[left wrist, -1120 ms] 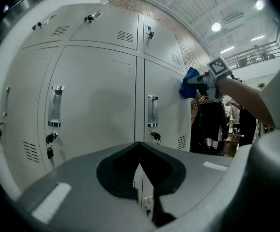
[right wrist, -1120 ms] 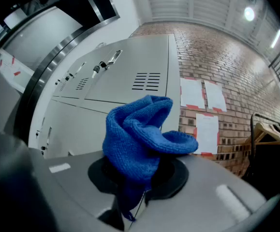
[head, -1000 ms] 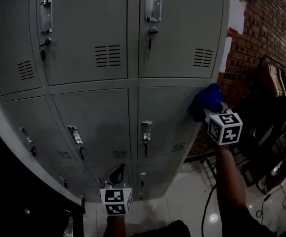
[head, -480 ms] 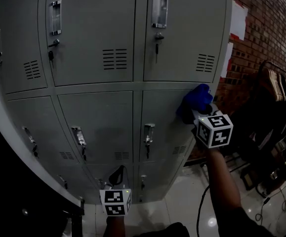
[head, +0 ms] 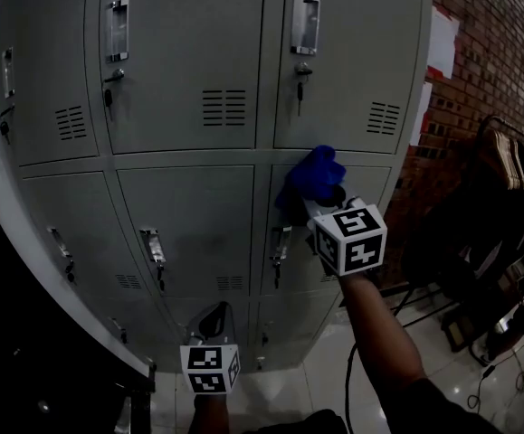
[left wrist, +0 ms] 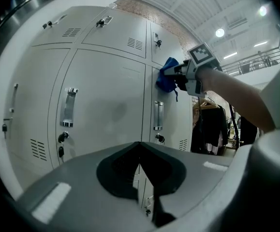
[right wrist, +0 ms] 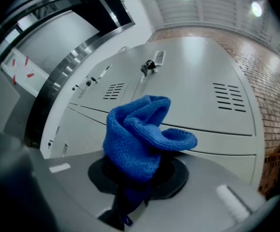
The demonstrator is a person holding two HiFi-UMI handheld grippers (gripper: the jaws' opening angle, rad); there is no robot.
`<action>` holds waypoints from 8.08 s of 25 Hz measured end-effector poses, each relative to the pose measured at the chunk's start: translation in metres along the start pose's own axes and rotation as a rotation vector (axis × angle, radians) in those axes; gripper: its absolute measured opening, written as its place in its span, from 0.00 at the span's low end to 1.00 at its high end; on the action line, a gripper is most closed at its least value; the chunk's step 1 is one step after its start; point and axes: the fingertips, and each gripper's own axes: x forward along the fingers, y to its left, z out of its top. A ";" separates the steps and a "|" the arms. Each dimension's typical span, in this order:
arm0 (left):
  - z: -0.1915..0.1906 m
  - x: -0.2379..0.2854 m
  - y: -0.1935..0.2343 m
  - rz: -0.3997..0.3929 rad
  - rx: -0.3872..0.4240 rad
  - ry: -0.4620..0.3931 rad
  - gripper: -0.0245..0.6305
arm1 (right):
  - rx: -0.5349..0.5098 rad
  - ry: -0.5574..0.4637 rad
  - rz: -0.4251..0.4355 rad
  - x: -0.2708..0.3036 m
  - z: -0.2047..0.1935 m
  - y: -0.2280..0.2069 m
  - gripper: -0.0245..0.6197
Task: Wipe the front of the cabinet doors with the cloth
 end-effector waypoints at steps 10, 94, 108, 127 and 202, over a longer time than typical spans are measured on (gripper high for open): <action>0.008 -0.008 0.000 0.009 0.004 -0.017 0.06 | -0.065 0.000 0.087 0.014 0.012 0.042 0.17; -0.009 -0.031 0.002 0.031 0.004 0.004 0.06 | -0.086 0.321 -0.105 -0.052 -0.152 -0.052 0.17; -0.018 -0.051 0.019 0.080 -0.001 0.014 0.06 | -0.141 0.244 0.070 -0.009 -0.121 0.051 0.17; -0.020 -0.041 -0.006 0.041 0.016 0.027 0.06 | -0.120 0.435 -0.221 -0.086 -0.229 -0.094 0.17; -0.027 -0.038 -0.019 0.043 0.021 0.041 0.06 | -0.052 0.372 0.110 -0.022 -0.229 0.080 0.17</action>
